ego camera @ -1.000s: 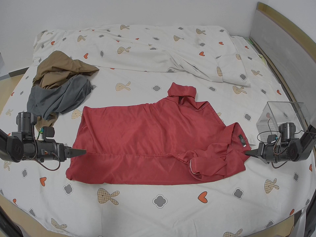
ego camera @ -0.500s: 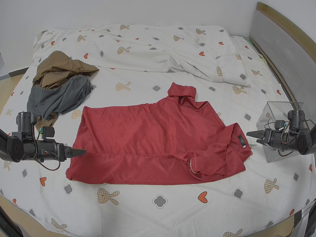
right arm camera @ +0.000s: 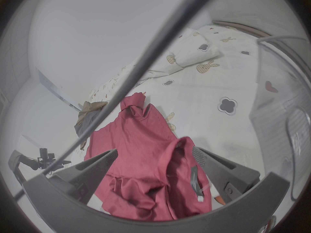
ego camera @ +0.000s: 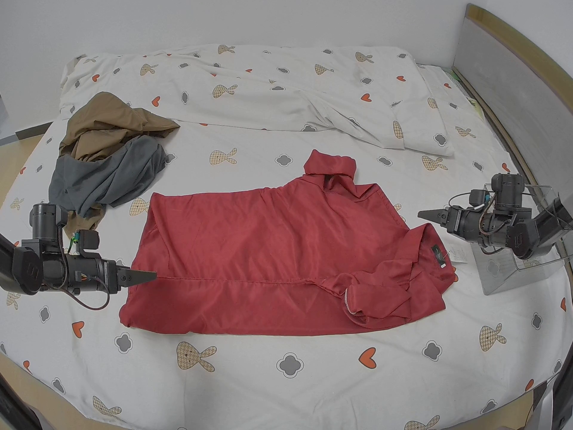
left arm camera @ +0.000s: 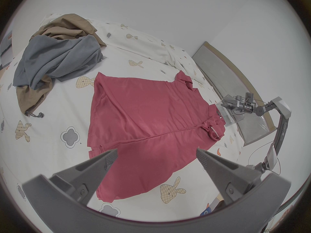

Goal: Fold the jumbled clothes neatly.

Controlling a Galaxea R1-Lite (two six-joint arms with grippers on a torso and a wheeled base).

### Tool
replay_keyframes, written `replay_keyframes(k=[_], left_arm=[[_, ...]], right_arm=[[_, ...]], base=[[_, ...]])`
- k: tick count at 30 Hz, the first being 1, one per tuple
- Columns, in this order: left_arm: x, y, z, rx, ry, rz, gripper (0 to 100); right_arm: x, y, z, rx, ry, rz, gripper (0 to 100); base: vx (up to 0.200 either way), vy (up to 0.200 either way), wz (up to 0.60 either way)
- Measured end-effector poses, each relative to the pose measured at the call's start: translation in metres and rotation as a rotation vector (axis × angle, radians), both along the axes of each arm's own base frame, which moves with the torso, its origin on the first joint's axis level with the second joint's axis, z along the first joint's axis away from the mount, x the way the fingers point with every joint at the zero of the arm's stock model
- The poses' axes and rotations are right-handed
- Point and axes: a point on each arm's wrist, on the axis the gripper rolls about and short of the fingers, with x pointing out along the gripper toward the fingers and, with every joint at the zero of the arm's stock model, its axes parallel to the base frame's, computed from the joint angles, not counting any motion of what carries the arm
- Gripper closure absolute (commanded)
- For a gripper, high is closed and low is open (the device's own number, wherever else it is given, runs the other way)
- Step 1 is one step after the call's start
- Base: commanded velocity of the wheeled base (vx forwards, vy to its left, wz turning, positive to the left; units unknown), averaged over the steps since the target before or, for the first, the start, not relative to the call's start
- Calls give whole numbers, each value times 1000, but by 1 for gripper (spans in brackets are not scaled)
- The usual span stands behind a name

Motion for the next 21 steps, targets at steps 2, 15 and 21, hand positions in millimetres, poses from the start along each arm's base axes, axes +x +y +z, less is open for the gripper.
replay_keyframes(k=[2,15,21], left_arm=[[0,0,0,0,0,1,0],[0,0,0,0,0,1,0],[0,0,0,0,2,1,0]], right_arm=[[8,4,-4,-6,0,0,0],[25,6,-21,-12,19,-9,0],[27,1,-19,-13,8,-21,0]], base=[[0,0,0],[0,0,0],[0,0,0]])
